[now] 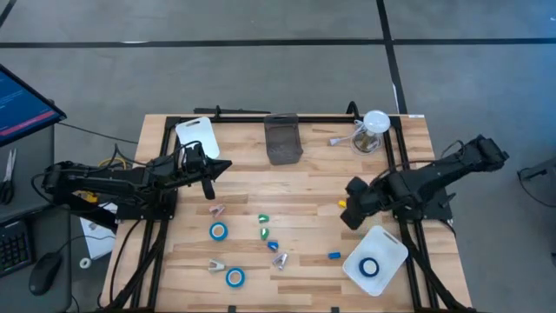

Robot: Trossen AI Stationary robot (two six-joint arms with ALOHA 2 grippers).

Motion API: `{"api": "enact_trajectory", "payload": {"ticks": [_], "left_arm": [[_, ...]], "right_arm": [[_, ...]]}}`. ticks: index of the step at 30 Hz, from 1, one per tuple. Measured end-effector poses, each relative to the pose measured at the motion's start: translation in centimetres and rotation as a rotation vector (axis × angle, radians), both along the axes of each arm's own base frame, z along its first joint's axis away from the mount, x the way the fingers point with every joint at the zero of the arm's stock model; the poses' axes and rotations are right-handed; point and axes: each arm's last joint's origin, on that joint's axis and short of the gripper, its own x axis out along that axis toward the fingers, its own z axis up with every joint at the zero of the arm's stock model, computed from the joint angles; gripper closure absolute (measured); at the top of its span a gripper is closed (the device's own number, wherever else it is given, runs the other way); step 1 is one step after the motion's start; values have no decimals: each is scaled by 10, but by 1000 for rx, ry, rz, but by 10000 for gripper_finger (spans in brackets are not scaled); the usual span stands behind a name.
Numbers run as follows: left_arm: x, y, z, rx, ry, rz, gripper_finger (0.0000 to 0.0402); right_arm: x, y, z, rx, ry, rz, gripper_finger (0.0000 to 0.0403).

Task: Pick and place Stapler, Stapler remover, tape
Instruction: Put the yellow stapler into the black bin

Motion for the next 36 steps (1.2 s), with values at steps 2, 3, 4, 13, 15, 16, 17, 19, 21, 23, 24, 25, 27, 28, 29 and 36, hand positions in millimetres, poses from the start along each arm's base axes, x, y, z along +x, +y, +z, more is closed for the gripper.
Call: {"api": "enact_trajectory", "payload": {"ticks": [2, 3, 4, 13, 15, 16, 17, 19, 21, 23, 24, 25, 27, 28, 29, 36], "left_arm": [[0, 0, 0, 0, 1, 0, 398], [0, 0, 0, 0, 1, 0, 398], [0, 0, 0, 0, 0, 0, 398], [0, 0, 0, 0, 0, 0, 398], [0, 0, 0, 0, 0, 0, 398], [0, 0, 0, 0, 0, 0, 398], [0, 0, 0, 0, 0, 0, 398], [0, 0, 0, 0, 0, 0, 398], [0, 0, 0, 0, 0, 0, 398], [0, 0, 0, 0, 0, 0, 398], [0, 0, 0, 0, 0, 0, 398], [0, 0, 0, 0, 0, 1, 398], [0, 0, 0, 0, 0, 2, 398], [0, 0, 0, 0, 0, 2, 398], [0, 0, 0, 0, 0, 3, 398], [0, 0, 0, 0, 0, 3, 398]], "right_arm": [[3, -8, 0, -2, -1, -32, 316], [4, -12, 0, -5, 0, -44, 316], [5, -15, 0, -7, 1, -53, 316], [7, -27, -6, 9, 12, -36, 289], [5, -28, -13, 9, 26, -29, 282], [4, -28, -16, 10, 38, -26, 279], [3, -28, -19, 11, 49, -23, 276], [1, -28, -24, 8, 58, -13, 270], [0, -28, -29, 11, 62, -4, 264], [1, -28, -33, 24, 49, 12, 260], [1, -28, -34, 27, 47, 17, 259], [2, -28, -37, 28, 51, 19, 259], [6, -29, -43, 24, 62, 33, 260], [7, -30, -45, 17, 80, 45, 261], [10, -31, -48, 13, 88, 55, 261], [29, -29, -73, 39, 142, 130, 263]]}}
